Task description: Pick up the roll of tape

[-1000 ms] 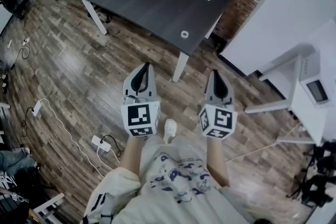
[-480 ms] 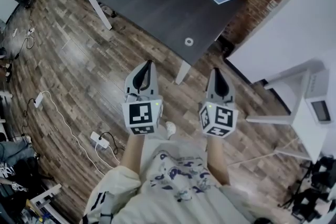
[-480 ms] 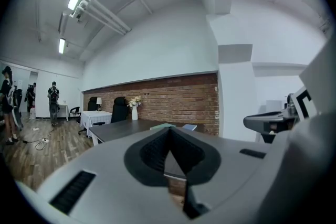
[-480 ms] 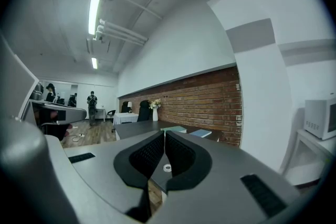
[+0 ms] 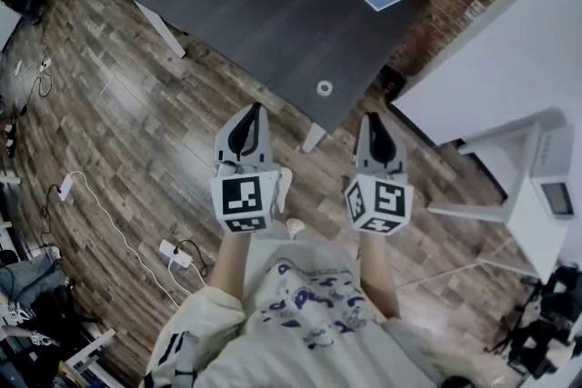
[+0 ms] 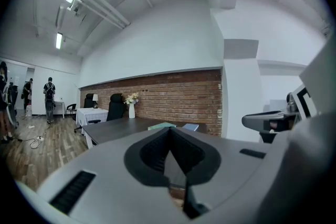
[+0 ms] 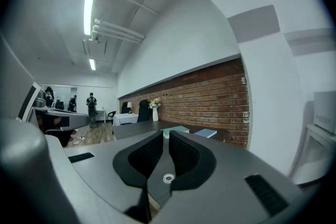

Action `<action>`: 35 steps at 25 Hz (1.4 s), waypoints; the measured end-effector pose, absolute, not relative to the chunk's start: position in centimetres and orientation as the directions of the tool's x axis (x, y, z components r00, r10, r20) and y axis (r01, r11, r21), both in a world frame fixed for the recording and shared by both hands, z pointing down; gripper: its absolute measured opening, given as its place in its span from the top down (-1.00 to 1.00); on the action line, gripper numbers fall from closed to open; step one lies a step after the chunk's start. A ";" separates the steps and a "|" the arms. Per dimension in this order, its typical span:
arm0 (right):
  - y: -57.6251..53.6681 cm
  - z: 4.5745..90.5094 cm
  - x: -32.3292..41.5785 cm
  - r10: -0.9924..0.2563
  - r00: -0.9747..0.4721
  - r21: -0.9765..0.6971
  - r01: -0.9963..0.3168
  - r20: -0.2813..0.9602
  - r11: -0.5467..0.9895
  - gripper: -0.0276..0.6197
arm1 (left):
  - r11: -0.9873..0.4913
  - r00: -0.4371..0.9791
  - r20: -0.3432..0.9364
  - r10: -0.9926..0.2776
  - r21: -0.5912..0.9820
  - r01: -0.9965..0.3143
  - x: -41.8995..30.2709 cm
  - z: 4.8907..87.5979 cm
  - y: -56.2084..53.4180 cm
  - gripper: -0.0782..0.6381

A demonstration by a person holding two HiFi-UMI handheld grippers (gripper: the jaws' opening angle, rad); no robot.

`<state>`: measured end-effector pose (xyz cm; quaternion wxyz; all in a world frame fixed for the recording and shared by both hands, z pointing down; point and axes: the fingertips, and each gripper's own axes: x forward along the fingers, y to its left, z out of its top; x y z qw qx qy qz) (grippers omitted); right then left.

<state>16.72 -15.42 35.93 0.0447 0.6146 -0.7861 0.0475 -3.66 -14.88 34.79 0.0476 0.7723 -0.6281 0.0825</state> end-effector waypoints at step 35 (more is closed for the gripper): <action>-29.8 49.1 12.1 -0.861 -0.214 -0.034 -0.974 0.462 0.224 0.27 | -0.353 0.340 0.419 -0.842 0.049 -0.934 -5.0 46.2 -31.0 0.78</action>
